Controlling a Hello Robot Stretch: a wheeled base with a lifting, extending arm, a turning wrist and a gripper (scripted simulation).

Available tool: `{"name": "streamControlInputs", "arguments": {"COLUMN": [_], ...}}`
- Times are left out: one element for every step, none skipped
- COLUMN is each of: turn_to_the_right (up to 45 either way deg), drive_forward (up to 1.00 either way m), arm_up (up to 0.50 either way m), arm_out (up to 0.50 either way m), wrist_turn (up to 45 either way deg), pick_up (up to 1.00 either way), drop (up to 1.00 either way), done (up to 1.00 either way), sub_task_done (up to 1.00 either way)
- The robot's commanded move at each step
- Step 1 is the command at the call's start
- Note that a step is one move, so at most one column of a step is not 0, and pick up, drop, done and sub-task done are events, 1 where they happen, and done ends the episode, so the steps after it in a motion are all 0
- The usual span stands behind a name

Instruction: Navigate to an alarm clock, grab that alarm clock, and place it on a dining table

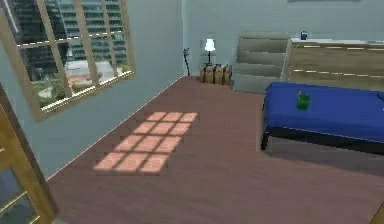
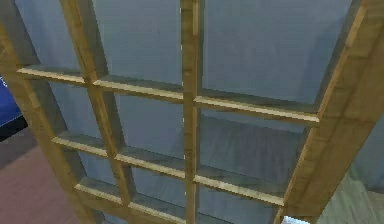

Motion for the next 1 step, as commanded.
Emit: {"name": "streamControlInputs", "arguments": {"turn_to_the_right": [9.0], "drive_forward": [0.0], "arm_up": [0.0], "arm_out": [0.0], "wrist_turn": [0.0], "pick_up": [0.0], "drop": [0.0], "done": [0.0], "sub_task_done": [0.0]}}
